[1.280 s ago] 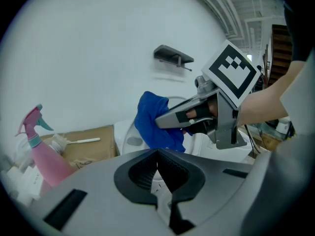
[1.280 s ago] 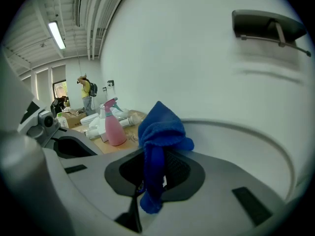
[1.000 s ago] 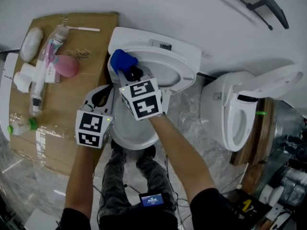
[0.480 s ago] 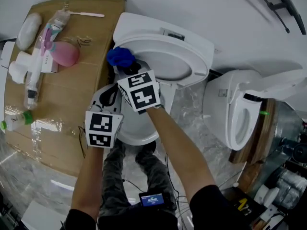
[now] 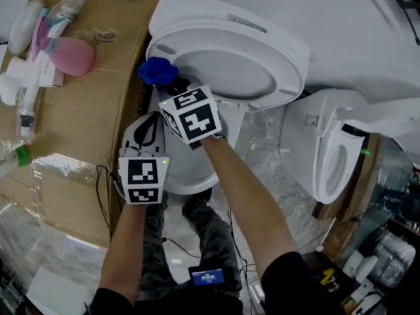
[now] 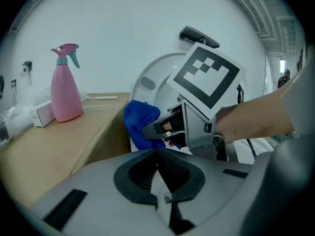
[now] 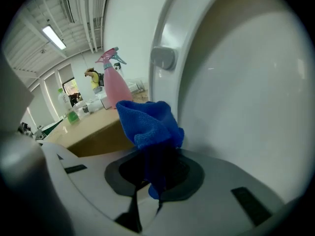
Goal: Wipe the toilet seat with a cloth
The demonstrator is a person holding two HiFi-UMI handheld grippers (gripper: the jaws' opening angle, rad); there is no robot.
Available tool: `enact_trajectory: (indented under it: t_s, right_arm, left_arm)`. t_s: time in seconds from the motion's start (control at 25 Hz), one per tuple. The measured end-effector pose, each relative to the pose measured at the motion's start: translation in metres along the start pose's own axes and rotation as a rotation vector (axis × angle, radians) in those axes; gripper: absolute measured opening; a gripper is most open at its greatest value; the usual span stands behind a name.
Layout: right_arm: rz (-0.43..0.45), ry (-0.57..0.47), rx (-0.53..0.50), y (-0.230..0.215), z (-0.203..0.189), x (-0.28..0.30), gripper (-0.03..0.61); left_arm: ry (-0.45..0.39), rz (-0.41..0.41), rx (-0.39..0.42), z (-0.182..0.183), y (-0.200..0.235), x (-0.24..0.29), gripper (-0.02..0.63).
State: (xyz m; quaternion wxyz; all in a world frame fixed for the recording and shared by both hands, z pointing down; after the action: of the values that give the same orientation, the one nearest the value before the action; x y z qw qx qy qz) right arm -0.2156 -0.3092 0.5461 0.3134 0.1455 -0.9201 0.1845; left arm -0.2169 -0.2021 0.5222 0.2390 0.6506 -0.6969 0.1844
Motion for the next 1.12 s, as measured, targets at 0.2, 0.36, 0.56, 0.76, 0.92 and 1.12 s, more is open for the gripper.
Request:
enact_trajectory:
  t_s: [0.2, 0.36, 0.56, 0.76, 0.92, 1.12]
  right_arm:
    - [0.001, 0.025, -0.025, -0.006, -0.027, 0.015, 0.066]
    - [-0.001, 0.034, -0.024, -0.014, -0.052, 0.023, 0.066]
    - [-0.022, 0.042, 0.019, -0.028, -0.087, 0.037, 0.066]
    - [-0.057, 0.043, 0.081, -0.045, -0.118, 0.039, 0.066]
    - [-0.097, 0.04, 0.121, -0.063, -0.141, 0.034, 0.066]
    - [-0.145, 0.036, 0.166, -0.08, -0.159, 0.016, 0.066]
  left_arm:
    - [-0.021, 0.057, 0.015, -0.016, 0.005, 0.015, 0.012]
    - [-0.018, 0.064, 0.043, -0.036, 0.002, 0.024, 0.012]
    - [-0.005, 0.049, 0.058, -0.064, -0.005, 0.032, 0.012]
    - [0.018, 0.011, 0.075, -0.085, -0.017, 0.044, 0.012]
    - [0.02, 0.0, 0.076, -0.091, -0.022, 0.053, 0.012]
    - [0.019, -0.013, 0.072, -0.091, -0.031, 0.06, 0.012]
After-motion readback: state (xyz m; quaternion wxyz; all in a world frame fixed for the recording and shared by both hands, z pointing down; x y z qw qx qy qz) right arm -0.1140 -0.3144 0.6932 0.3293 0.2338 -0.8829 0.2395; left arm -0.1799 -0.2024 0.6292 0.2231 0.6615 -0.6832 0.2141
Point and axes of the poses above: the fingertips, and each gripper's own axes: x forward along the fingers, y to its left, z out of its top, the point moved 5 cm from there along -x, backward along the fingers, and after that the axes turned 3 degrees about z, right-handed, at the moved point
